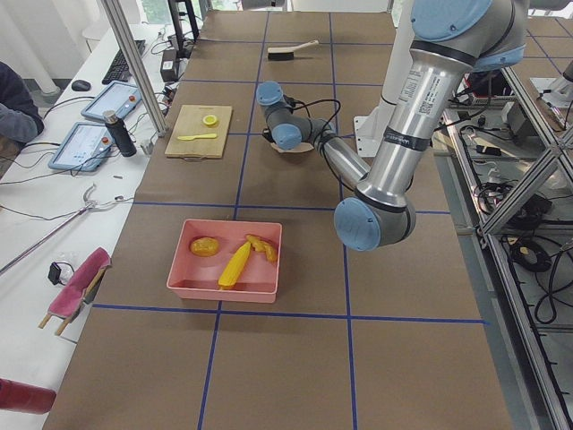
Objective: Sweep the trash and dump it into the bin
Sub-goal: 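Bring the empty dustpan back and set it on the table with the left gripper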
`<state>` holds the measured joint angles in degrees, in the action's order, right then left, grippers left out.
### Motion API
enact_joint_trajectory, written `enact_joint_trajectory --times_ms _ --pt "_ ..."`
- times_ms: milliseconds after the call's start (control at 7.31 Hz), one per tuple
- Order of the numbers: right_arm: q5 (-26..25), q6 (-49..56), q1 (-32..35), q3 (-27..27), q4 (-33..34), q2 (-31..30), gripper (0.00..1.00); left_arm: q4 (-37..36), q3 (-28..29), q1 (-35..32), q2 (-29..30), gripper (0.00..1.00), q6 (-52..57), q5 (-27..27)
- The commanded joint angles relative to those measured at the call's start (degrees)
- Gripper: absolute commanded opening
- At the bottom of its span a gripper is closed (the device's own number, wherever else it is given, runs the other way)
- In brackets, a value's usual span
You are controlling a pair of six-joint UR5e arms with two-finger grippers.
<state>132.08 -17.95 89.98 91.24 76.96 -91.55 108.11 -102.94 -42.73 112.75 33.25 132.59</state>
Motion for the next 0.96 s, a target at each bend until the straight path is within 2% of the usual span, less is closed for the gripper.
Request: enact_joint_trajectory --times_ms 0,274,410,547,684,821 --pt "0.5 -0.2 -0.1 -0.5 0.6 0.5 1.0 0.3 -0.3 0.0 -0.1 0.99 -0.1 0.3" --pt "2.1 0.0 -0.9 0.6 5.5 2.5 1.0 0.4 -2.3 -0.9 -0.3 0.99 -1.2 0.2" --pt "2.0 0.4 -2.8 2.3 7.2 2.3 1.0 -0.2 -3.1 -3.2 -1.2 0.99 -6.9 0.1" --pt "2.0 1.9 -3.8 3.4 7.5 1.8 1.0 -0.4 -4.2 -7.5 -5.1 0.99 -14.6 -0.1" --pt "2.0 4.9 -4.2 4.3 8.5 1.2 1.0 -0.5 -5.0 -12.7 -11.9 0.99 -25.2 0.0" --pt "2.0 9.2 -4.0 6.3 11.4 0.2 1.0 -0.6 -5.1 -19.2 -17.5 0.99 -30.6 -0.4"
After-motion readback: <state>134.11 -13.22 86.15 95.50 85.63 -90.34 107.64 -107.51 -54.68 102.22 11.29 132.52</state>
